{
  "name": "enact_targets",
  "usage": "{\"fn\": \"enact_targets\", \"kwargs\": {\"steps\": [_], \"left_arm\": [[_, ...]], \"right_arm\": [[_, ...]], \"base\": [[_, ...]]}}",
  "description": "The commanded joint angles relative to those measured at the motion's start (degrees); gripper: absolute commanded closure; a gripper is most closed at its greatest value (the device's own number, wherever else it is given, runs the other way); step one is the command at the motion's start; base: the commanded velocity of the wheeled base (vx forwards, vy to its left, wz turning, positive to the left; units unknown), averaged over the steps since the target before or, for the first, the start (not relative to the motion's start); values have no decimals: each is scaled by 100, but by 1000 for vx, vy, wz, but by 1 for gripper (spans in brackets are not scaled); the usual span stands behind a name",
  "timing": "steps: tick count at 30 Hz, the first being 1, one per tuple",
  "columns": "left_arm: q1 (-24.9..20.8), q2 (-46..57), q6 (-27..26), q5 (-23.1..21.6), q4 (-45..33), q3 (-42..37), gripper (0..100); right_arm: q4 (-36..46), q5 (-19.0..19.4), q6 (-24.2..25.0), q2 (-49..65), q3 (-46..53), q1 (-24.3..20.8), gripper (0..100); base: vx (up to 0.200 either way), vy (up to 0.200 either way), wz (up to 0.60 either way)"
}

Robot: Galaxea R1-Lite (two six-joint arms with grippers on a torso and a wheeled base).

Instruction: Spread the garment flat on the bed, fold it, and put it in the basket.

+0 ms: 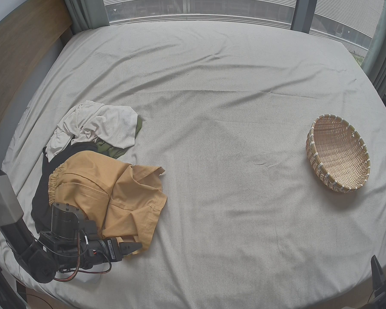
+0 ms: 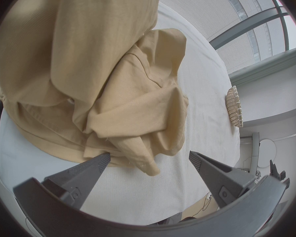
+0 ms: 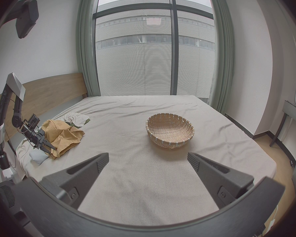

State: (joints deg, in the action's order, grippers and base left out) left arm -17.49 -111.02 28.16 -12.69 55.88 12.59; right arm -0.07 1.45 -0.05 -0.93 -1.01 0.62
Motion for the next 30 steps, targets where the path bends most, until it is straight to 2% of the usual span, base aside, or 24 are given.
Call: {"fn": "enact_targets", "kwargs": {"steps": [1,17,30], "left_arm": [[0,-280,23,12,195,-29,0],[35,-429,32,65,406,-55,0],[0,-1036,84,381,1355,15,0]], "right_arm": [[7,4,-4,49,101,-9,0],[-1,4,-4,57,101,-9,0],[-1,4,5,57,101,-9,0]], "base": [[0,0,0],[0,0,0],[0,0,0]]}}
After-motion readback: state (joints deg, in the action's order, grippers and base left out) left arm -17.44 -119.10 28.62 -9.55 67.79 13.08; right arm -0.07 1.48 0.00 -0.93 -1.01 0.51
